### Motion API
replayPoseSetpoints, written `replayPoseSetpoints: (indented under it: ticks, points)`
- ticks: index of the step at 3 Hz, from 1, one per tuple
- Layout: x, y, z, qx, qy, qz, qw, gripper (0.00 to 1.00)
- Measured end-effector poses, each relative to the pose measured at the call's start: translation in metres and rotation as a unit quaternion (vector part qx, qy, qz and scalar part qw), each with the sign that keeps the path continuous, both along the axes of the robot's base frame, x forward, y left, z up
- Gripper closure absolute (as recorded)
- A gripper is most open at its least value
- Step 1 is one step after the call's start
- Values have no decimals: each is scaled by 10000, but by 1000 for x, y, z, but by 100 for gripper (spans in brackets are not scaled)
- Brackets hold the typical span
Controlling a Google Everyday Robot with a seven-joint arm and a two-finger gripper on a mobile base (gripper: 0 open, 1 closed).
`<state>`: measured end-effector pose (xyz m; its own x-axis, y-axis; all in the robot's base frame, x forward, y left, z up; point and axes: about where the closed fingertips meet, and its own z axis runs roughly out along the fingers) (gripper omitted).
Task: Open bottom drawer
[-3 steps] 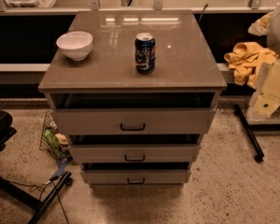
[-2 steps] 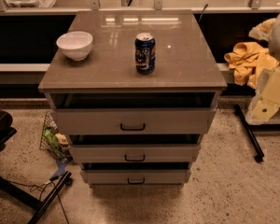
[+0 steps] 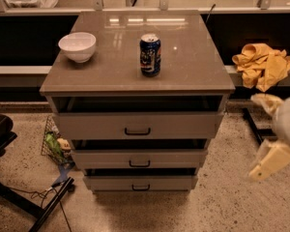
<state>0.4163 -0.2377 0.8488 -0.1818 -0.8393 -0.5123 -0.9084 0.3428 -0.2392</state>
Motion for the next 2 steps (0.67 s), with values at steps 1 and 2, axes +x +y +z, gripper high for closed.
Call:
replayPoseSetpoints:
  ticks: [1,2]
  points:
    - [10,-7,-90,1255,-456,-337,9905,0]
    - [36,-21,-122,1479,-1141,-415,9815,0]
